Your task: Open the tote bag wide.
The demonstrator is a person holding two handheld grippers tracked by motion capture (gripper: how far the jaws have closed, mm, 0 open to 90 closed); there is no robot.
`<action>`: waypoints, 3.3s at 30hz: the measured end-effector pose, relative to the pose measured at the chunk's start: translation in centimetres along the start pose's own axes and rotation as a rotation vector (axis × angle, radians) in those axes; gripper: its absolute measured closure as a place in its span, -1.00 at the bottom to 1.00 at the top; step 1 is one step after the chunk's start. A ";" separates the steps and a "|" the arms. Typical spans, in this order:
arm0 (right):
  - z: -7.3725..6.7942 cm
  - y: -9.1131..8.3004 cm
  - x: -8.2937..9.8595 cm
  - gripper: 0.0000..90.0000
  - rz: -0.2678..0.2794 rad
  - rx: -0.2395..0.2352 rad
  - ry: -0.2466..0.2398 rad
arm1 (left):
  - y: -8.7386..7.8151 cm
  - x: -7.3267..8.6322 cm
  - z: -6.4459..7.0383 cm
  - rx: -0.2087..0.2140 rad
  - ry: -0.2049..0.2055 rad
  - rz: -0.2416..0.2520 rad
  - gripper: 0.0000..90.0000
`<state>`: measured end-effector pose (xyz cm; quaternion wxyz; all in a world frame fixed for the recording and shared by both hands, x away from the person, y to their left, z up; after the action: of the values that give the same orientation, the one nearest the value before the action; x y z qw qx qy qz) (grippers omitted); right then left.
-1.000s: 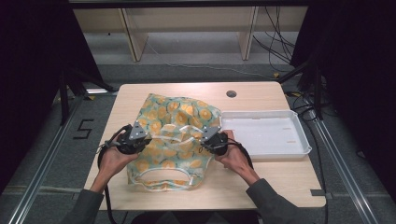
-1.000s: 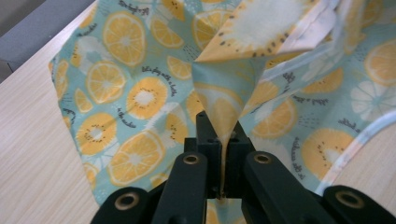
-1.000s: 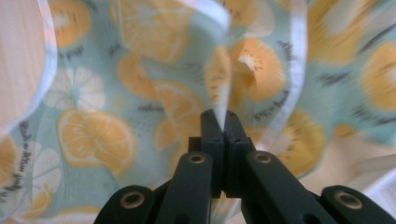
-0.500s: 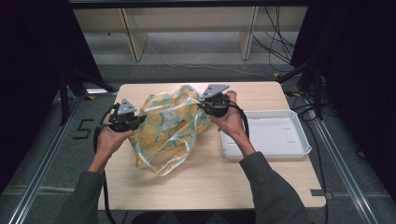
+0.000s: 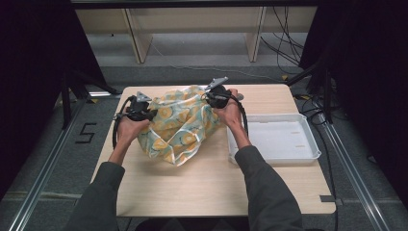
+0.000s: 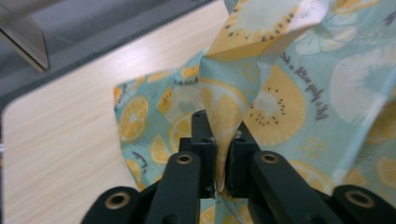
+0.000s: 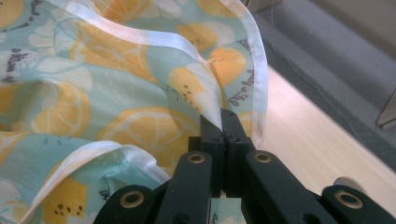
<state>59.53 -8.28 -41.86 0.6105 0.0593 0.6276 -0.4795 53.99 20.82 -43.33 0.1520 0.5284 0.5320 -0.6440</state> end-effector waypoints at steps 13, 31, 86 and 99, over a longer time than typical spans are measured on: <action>-0.1 0.9 0.8 1.00 -0.056 -0.003 -0.002 | -5.6 -1.2 2.2 0.062 0.024 0.073 -0.04; 0.1 -1.9 0.2 0.24 0.037 0.055 0.088 | 0.9 -2.4 6.1 0.033 0.191 -0.012 0.99; -1.1 -0.6 0.8 1.00 0.103 0.001 0.077 | 2.7 -3.8 1.7 0.032 -0.069 0.077 0.96; -1.2 3.3 1.8 1.00 -0.039 -0.008 0.138 | 5.4 -0.6 1.8 -0.006 -0.102 -0.001 0.96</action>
<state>60.42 -6.64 -45.29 0.5566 0.0772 0.6712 -0.4835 57.34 16.96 -45.83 0.1799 0.4941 0.5258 -0.6686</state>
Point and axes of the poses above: each handheld gripper's, and its own axes: y roughly forward along the jaws, x roughly out of its underside, z roughly to its right, the point moved 1 cm from there along y, roughly forward along the jaws, and after that the axes turned 9 degrees about z, right-handed, at the moved point
